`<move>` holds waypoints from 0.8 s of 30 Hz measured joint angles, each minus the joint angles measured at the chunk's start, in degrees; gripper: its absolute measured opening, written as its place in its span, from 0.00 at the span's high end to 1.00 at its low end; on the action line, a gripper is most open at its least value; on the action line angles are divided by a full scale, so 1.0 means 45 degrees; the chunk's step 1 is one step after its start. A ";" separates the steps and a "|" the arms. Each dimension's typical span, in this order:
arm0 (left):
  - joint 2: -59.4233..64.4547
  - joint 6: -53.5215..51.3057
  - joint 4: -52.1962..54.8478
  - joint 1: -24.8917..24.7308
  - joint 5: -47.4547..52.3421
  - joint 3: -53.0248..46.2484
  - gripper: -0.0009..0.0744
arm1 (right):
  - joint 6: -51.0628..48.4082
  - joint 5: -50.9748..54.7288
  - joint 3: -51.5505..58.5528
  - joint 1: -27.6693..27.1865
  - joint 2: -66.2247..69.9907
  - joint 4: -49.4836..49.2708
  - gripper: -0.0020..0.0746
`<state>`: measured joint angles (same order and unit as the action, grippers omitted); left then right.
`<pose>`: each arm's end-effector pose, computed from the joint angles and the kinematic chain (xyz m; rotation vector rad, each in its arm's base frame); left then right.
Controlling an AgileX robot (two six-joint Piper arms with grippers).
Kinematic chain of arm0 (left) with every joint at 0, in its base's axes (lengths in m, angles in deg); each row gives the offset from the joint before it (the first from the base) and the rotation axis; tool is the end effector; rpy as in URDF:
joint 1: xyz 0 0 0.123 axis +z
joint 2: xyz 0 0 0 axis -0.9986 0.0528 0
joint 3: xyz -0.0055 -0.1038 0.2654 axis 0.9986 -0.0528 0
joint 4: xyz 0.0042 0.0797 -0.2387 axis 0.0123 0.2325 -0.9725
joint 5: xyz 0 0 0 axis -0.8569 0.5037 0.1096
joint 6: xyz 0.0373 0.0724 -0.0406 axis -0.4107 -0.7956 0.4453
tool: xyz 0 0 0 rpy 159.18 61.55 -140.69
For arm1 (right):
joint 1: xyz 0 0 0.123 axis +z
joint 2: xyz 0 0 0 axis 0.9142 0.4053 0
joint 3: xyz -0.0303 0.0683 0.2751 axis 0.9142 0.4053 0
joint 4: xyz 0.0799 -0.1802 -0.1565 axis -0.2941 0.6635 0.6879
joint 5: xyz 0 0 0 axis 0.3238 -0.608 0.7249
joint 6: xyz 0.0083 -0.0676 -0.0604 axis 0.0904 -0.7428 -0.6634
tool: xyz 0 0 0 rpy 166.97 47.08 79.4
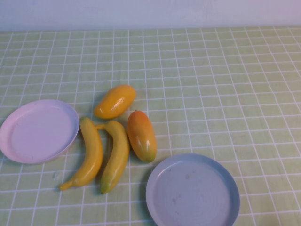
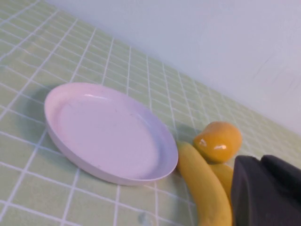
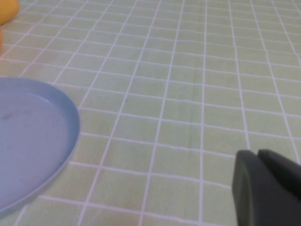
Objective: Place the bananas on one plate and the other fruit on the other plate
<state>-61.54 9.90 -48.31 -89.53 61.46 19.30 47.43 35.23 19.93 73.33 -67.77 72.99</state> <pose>0.0557 -0.0079 0.1907 -0.2952 1.6510 -0.4268 0.0503 0.0150 0.1715 -0.2361 1.8641 0.1362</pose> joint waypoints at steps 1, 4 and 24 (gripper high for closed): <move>0.0000 0.0209 -0.0401 0.0000 -0.0081 0.0000 0.99 | 0.0000 0.0000 0.0000 0.0000 0.0000 0.0000 1.00; 0.0000 0.0429 -0.0926 0.0000 -0.0162 0.0000 0.99 | 0.0000 0.0000 0.0000 0.0000 0.0000 0.0000 1.00; 0.3438 0.0572 -0.0389 0.0000 0.2175 0.3350 0.99 | 0.0000 0.0000 0.0000 0.0000 0.0000 0.0000 1.00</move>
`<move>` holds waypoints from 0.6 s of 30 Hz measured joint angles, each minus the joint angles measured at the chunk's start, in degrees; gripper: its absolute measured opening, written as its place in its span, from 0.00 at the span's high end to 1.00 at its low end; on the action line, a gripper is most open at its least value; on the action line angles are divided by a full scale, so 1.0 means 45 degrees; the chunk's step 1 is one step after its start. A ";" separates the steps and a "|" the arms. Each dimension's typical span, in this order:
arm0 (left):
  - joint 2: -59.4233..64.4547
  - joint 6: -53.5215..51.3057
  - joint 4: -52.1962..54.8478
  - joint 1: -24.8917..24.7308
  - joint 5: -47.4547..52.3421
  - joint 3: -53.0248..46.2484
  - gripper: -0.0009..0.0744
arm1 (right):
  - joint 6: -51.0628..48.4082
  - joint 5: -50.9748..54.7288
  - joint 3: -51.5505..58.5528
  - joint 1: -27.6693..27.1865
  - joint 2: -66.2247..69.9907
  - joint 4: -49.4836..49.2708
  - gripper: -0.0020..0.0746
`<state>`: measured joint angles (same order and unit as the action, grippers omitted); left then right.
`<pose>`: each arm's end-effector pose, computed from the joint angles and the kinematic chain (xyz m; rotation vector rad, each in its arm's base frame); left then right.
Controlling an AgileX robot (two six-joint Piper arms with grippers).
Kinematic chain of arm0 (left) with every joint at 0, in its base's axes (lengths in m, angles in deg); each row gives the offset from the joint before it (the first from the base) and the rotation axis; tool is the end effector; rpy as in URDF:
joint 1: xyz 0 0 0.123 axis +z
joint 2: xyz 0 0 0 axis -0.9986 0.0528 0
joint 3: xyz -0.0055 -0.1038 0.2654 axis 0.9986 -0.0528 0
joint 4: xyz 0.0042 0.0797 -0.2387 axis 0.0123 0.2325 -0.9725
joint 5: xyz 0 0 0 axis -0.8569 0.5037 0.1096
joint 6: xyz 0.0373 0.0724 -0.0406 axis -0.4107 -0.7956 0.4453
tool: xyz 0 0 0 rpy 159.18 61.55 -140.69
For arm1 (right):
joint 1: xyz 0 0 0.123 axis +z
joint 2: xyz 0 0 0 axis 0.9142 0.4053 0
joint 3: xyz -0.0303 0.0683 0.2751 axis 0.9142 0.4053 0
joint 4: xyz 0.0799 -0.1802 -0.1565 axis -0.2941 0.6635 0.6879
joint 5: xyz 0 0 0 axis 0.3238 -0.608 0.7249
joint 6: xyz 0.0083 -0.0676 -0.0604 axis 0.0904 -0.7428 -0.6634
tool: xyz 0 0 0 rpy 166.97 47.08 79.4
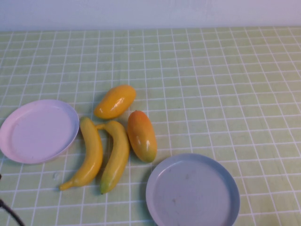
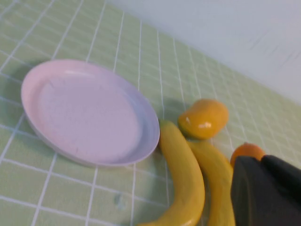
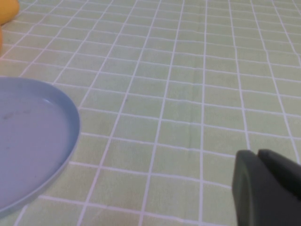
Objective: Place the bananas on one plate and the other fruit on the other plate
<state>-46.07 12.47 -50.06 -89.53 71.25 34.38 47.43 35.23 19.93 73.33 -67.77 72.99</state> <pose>0.0721 -0.0147 0.2486 -0.3409 1.8208 -0.5071 0.0503 0.0150 0.1715 -0.2361 1.8641 0.1362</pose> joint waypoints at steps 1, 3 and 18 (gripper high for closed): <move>0.0810 -0.0050 0.0053 0.0000 0.0647 0.0663 0.99 | 0.0000 0.0000 0.0000 0.0000 0.0000 0.0000 1.00; 0.2464 -0.0615 0.0128 0.0000 0.2003 0.1955 0.99 | 0.0000 0.0000 0.0000 0.0000 0.0000 0.0000 1.00; 1.2171 -0.4744 -0.0436 -0.1752 0.4683 0.8794 0.99 | 0.0000 0.0000 0.0000 0.0000 0.0000 0.0000 1.00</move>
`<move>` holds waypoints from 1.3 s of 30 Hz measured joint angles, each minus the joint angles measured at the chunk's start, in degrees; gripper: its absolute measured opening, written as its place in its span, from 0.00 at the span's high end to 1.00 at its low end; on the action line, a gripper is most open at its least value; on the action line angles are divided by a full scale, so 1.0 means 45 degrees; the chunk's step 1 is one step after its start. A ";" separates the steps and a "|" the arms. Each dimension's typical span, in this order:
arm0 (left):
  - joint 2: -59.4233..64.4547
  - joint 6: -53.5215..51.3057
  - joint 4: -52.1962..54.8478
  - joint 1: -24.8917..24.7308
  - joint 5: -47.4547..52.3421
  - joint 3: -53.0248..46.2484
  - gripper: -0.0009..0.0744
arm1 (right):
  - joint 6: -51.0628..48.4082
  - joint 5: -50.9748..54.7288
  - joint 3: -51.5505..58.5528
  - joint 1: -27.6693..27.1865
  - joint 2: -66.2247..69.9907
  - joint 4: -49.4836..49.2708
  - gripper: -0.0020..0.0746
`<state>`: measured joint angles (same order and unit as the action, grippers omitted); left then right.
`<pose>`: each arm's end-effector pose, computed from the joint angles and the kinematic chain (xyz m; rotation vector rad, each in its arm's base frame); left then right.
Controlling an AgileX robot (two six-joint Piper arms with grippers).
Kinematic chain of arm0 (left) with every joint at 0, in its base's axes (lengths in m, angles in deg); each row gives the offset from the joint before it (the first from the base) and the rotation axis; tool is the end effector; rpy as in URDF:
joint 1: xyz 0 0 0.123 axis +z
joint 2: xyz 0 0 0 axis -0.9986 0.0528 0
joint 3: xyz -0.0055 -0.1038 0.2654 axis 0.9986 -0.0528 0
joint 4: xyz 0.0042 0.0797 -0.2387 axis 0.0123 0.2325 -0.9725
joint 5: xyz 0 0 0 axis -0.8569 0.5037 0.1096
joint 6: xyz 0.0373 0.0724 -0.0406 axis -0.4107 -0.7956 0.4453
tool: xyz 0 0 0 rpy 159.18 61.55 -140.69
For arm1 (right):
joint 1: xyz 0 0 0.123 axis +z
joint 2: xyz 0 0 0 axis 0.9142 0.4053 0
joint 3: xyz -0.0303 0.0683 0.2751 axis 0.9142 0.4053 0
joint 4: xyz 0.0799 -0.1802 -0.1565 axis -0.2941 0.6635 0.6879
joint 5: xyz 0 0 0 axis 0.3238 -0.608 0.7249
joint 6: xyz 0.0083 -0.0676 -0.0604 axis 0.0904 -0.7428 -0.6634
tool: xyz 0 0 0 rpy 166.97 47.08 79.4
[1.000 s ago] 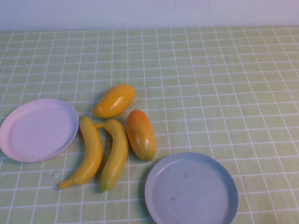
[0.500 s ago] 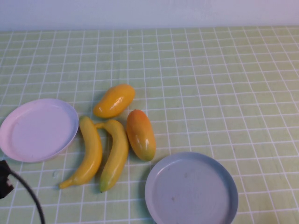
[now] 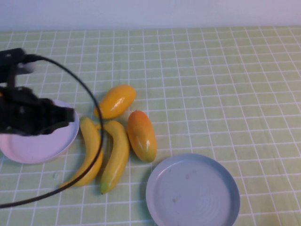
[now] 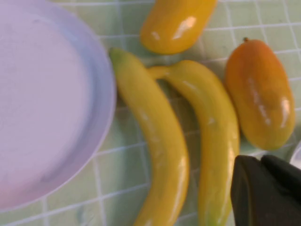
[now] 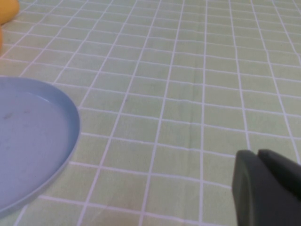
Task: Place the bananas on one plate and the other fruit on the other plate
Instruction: Put one type of fruit in the left plate
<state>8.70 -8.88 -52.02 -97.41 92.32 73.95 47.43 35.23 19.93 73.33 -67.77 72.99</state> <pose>0.2359 -0.0680 0.3067 0.2199 2.4367 -0.4539 0.0503 0.0150 0.1715 -0.2361 1.8641 0.1362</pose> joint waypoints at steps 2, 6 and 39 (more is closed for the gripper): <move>0.1075 0.0476 0.0312 -0.1031 0.0000 0.0878 0.99 | 0.0000 0.0000 0.0000 0.0000 0.0000 0.0000 1.00; 0.3268 0.1959 0.1437 -0.2902 0.0358 0.2842 0.99 | 0.0000 0.0000 0.0000 0.0000 0.0000 0.0000 1.00; 0.9692 0.5274 0.4939 -0.5284 0.2139 0.8422 0.10 | 0.0000 0.0000 0.0000 0.0000 0.0000 0.0000 1.00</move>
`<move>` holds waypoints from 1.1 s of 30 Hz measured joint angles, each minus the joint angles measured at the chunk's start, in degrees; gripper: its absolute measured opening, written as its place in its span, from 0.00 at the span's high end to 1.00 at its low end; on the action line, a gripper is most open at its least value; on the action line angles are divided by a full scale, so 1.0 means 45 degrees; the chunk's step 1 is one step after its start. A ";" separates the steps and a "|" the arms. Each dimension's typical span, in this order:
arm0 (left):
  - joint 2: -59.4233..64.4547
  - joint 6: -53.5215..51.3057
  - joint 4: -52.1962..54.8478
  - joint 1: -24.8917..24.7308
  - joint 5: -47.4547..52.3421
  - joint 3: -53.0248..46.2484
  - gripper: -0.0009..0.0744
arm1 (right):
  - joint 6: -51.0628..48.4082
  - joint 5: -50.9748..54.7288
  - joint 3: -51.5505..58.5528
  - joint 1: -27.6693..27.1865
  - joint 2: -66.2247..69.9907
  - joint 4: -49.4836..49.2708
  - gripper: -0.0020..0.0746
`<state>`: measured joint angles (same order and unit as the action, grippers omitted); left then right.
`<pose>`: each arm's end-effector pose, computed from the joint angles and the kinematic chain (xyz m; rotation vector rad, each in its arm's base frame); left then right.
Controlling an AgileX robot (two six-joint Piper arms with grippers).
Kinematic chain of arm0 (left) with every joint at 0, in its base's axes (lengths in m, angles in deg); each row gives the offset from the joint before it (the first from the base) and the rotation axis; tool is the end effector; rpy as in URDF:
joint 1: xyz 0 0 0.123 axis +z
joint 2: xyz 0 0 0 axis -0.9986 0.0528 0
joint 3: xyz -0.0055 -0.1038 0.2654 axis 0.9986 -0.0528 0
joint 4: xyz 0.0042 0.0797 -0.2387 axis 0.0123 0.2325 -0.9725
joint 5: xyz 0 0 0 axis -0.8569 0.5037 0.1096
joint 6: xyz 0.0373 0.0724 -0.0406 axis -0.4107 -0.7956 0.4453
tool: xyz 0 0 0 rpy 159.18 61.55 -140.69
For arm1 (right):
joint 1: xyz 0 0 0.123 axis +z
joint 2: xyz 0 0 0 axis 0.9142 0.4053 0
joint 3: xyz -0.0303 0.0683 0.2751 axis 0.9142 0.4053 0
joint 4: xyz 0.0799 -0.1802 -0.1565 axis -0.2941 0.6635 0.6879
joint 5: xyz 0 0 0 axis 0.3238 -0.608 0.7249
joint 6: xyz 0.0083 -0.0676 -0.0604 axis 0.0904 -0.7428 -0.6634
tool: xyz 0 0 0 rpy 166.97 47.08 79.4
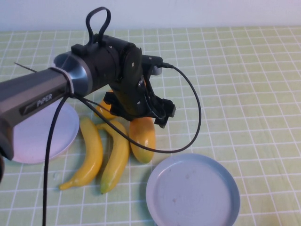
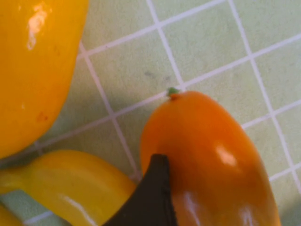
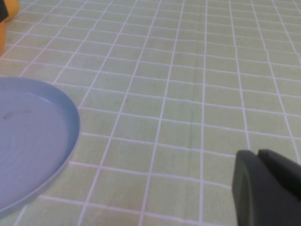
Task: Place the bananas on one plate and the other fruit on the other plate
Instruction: Put one type of fruit in the left plate
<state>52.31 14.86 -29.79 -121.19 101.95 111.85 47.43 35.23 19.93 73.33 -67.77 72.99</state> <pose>0.3523 -0.2420 0.2312 0.5397 2.7257 -0.2469 0.0503 0.0150 0.1715 -0.2361 1.8641 0.1362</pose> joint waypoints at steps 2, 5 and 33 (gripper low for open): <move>0.0086 0.0052 0.0067 0.0000 0.0000 0.0020 0.10 | 0.0000 0.0000 0.0000 0.0000 0.0000 0.0000 1.00; 0.0174 0.0225 0.0096 0.0000 0.0000 0.0020 0.10 | 0.0000 0.0000 0.0000 0.0000 0.0000 0.0000 1.00; 0.1067 0.0102 0.0519 0.0000 0.1147 0.0618 0.29 | 0.0000 0.0000 0.0000 0.0000 0.0000 0.0000 1.00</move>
<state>57.11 15.31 -27.46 -121.19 107.11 114.63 47.43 35.23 19.93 73.33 -67.77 72.99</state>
